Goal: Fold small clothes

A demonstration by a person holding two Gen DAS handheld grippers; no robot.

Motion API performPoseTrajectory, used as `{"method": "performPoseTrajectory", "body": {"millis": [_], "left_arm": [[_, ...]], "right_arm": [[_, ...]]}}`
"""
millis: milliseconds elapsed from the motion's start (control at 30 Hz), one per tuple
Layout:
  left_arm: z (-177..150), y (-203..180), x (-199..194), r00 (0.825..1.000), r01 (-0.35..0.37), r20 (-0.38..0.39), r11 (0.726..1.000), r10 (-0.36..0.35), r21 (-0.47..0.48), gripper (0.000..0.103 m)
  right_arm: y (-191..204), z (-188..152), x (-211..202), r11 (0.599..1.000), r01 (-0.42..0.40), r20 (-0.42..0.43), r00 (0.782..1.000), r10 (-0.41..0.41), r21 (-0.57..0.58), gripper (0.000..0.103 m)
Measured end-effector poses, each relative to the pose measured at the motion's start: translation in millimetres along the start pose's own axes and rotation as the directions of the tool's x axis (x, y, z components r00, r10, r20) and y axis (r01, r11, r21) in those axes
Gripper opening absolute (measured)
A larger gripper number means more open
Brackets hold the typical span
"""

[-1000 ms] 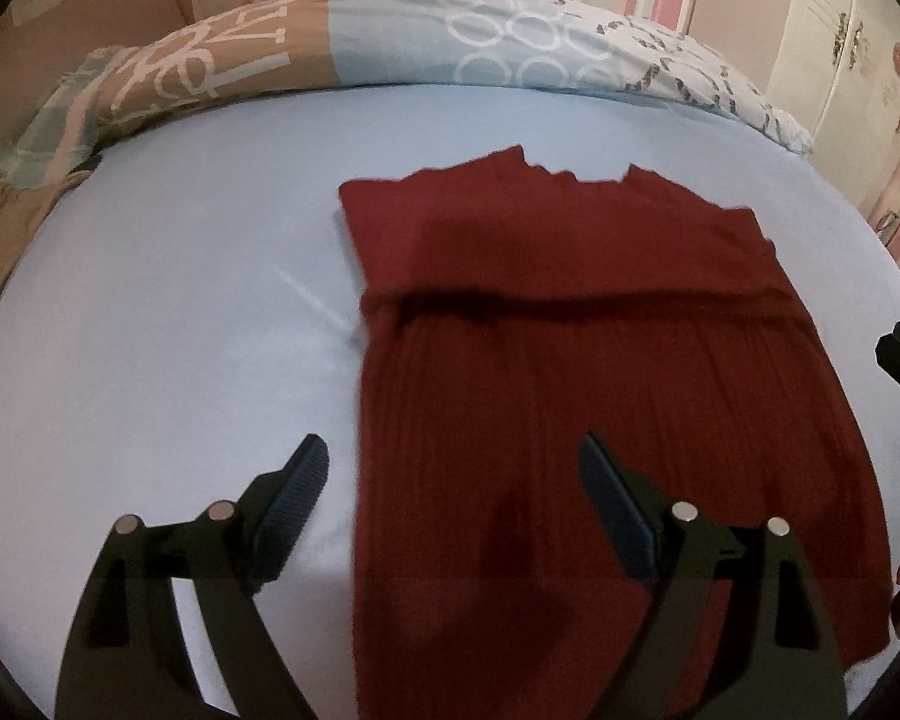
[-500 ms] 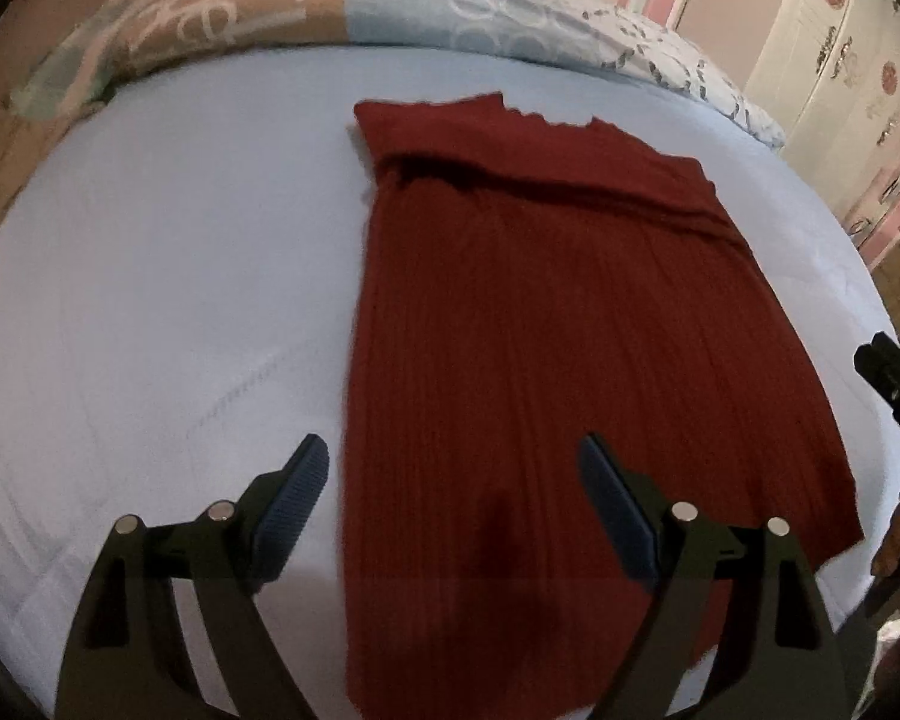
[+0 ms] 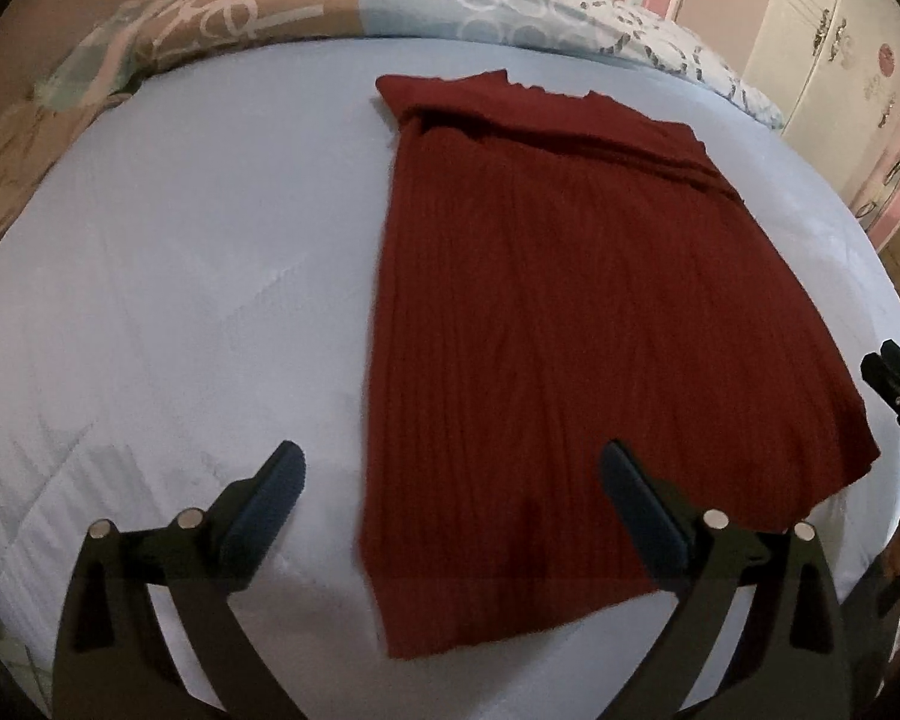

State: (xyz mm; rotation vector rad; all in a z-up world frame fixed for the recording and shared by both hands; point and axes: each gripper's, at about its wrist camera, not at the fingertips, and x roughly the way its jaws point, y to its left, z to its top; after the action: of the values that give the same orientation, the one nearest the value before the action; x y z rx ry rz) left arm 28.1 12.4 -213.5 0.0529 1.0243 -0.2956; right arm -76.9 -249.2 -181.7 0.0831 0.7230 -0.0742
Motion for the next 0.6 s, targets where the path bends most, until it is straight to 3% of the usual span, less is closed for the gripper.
{"method": "performPoseTrajectory", "body": {"millis": [267,433,600], "left_arm": [[-21.0,10.0,-2.9,1.000,-0.006,0.001,1.000,0.006,-0.020,0.099],[-35.3,23.2,8.0,0.996,0.080,-0.032,0.992,-0.084,-0.092,0.099],[-39.8,13.5,18.7,0.996,0.064,-0.055,0.997,-0.067,-0.044,0.099]], "right_arm": [[0.6,-8.3,-5.1,1.000,0.017,-0.002,1.000,-0.017,0.016,0.086],[-4.7,-21.1,-3.3,0.998,0.030,-0.027,0.999,-0.028,0.047,0.086],[-6.7,-32.0,-6.1,0.998,0.049,-0.039,0.998,-0.048,0.026,0.086]]}}
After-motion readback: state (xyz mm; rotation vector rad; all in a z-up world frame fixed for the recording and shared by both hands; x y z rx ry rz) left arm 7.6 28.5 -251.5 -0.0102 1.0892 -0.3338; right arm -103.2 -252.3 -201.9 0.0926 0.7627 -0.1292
